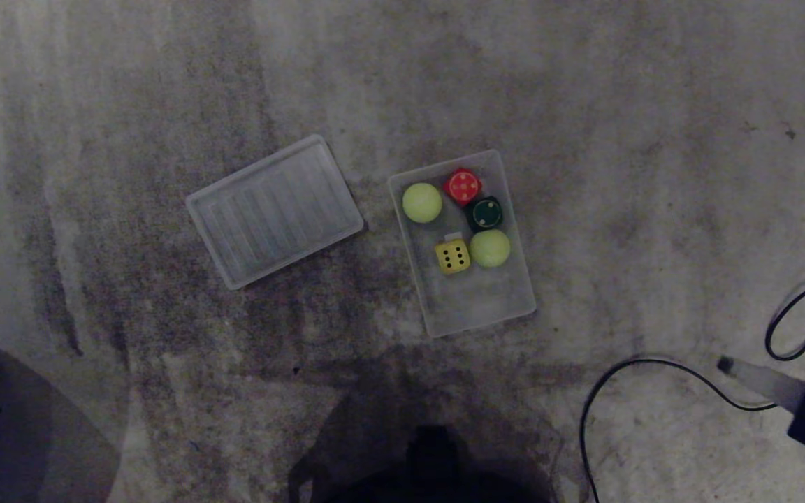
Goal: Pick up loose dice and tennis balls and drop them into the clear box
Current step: Pick up toys out of the box
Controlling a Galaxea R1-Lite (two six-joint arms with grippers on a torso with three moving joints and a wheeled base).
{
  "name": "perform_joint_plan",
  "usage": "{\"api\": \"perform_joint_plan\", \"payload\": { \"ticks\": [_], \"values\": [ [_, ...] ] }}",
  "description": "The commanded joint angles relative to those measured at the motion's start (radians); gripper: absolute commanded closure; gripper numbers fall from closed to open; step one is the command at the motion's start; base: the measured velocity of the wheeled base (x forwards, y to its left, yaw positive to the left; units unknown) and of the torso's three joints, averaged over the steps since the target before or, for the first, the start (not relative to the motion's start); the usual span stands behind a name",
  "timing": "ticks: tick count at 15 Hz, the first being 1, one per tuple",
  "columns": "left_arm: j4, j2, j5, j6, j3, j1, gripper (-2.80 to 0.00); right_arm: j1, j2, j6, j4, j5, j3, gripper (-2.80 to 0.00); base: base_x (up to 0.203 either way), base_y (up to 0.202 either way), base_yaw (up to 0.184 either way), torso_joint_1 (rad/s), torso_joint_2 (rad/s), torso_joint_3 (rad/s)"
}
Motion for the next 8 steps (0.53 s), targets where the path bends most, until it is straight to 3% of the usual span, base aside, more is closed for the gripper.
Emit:
{"api": "perform_joint_plan", "payload": {
  "ticks": [1,5,8],
  "values": [
    [0.0,0.0,0.001,-0.001,0.0,0.0,0.0,-0.003,-0.197,-0.011,0.103,-0.022,0.04,0.0,0.0,0.0,0.0,0.0,0.0,0.0],
    [0.0,0.0,0.001,-0.001,0.0,0.0,0.0,-0.022,-0.475,-0.041,0.32,-0.062,0.109,0.0,0.0,0.0,0.0,0.0,0.0,0.0],
    [0.0,0.001,0.001,-0.001,0.0,0.0,0.0,-0.144,-0.594,-0.129,0.386,-0.074,0.2,0.0,0.0,0.0,0.0,0.0,0.0,0.0]
  ]
}}
